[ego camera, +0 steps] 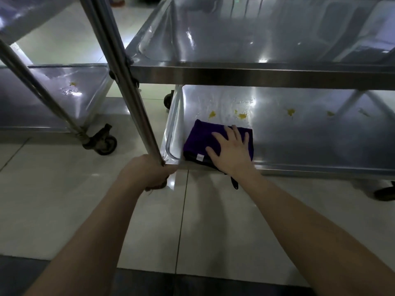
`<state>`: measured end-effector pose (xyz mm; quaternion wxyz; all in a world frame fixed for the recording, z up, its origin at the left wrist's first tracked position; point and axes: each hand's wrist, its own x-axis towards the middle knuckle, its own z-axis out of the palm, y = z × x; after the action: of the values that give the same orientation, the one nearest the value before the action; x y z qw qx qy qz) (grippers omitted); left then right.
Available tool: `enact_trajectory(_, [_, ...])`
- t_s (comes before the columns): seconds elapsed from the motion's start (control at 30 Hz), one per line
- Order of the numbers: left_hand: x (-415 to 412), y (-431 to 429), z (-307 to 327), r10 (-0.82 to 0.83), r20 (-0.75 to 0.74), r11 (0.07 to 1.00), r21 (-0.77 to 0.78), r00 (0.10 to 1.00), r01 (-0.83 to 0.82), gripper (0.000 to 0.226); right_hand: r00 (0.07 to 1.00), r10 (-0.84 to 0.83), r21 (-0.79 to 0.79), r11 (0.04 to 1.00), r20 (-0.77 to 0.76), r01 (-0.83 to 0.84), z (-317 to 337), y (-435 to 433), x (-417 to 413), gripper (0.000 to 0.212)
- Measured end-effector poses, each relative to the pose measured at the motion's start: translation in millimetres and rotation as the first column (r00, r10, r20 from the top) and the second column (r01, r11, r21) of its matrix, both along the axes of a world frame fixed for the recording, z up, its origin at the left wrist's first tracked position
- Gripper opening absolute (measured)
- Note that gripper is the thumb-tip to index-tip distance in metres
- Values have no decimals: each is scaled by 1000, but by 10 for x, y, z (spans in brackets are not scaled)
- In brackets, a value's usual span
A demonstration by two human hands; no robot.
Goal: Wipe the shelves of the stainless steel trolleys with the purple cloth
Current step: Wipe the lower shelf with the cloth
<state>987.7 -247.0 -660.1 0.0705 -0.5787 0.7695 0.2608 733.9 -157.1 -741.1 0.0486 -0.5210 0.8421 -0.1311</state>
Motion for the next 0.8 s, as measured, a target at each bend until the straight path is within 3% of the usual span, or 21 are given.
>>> enact_trajectory(0.07, [97,-92,-84,170,-18,985,16,985,-170,74,996,-47,27,999,77,45,-64,-191,72,77])
enact_trajectory(0.13, [114,-189,-181,266,-256,956,-54,929,-289,82,997,-65,165,985,47,57,-196,-311,145,87])
enact_trajectory(0.2, [41,-227,-236,275,-578,929,-47,769,-367,68,998,-57,242,968,-27,62,-298,-337,197,93])
enact_trajectory(0.27, [-62,-216,-276,250,-739,924,-10,625,-382,44,998,-59,261,963,-25,63,-310,-326,219,95])
enact_trajectory(0.33, [-198,-178,-331,256,-808,922,40,531,-384,31,998,-62,274,960,-14,63,-265,-308,198,94])
enact_trajectory(0.5, [-432,-249,-528,362,-879,830,151,311,-537,58,999,-46,315,948,-23,51,-224,-334,280,88])
enact_trajectory(0.63, [-491,-270,-638,273,-915,829,68,296,-554,48,999,8,289,957,-32,2,-283,-422,522,91])
enact_trajectory(0.8, [-461,-309,-642,252,-927,855,80,276,-512,49,999,43,276,961,-27,-34,-321,-759,464,92])
